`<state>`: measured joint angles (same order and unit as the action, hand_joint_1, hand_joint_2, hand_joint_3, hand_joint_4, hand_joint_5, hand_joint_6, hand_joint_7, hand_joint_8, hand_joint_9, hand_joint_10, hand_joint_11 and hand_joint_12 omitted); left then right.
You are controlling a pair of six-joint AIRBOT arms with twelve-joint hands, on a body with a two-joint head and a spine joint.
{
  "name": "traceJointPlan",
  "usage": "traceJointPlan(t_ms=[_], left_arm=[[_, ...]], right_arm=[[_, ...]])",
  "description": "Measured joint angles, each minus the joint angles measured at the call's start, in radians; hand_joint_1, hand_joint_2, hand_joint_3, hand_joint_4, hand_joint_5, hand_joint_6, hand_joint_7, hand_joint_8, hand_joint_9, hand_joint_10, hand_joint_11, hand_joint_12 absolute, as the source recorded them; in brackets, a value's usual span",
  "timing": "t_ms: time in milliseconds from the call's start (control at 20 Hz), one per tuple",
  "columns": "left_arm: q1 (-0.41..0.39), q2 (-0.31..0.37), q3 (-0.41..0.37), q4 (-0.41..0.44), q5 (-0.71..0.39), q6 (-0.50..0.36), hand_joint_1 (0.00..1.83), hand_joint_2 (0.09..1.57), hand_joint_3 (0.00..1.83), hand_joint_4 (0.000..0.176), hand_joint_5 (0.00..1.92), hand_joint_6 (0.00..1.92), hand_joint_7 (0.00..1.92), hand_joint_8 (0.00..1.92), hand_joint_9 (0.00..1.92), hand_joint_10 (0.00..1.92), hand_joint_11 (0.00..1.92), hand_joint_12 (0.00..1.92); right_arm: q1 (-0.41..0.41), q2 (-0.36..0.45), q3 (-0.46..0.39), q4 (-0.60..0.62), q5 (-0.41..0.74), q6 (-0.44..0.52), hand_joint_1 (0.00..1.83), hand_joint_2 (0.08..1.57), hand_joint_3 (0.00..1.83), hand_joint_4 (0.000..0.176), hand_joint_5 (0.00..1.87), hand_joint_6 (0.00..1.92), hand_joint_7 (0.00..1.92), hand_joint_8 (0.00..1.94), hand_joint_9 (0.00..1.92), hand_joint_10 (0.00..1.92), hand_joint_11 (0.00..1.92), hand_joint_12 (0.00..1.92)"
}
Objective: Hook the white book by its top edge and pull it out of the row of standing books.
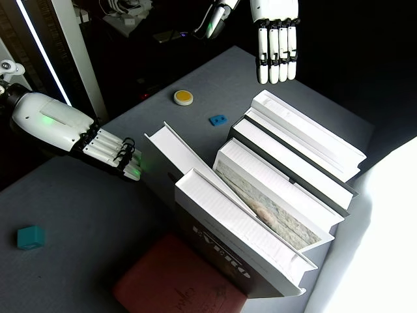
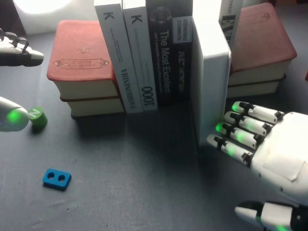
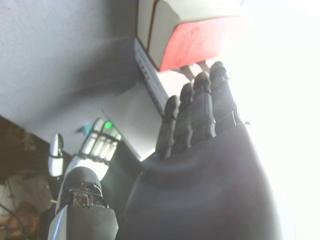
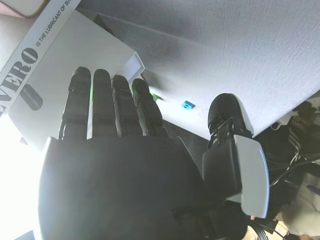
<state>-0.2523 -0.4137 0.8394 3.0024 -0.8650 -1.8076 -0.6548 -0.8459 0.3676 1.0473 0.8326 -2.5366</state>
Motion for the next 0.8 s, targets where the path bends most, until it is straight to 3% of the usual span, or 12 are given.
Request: traceJointPlan(t_ms=[300, 800], left_arm=[[0.000, 0.000, 0.000, 0.000, 0.000, 0.000, 0.00, 1.04, 0.02, 0.000, 0.00, 0.00, 0.00, 0.00, 0.00, 0.00, 0.00, 0.00], [0.000, 0.000, 0.000, 0.000, 0.000, 0.000, 0.00, 1.03, 0.01, 0.000, 0.00, 0.00, 0.00, 0.00, 0.00, 0.00, 0.00, 0.00]], right_arm=[[0.003, 0.036, -0.113, 0.008, 0.069, -0.008, 0.00, 1.23, 0.01, 0.000, 0.01, 0.00, 0.00, 0.00, 0.00, 0.00, 0.00, 0.00], [0.108, 0.070, -0.235, 0.014, 0.129, -0.016, 0.00, 1.23, 0.00, 0.000, 0.02, 0.00, 0.02, 0.00, 0.00, 0.00, 0.00, 0.00]])
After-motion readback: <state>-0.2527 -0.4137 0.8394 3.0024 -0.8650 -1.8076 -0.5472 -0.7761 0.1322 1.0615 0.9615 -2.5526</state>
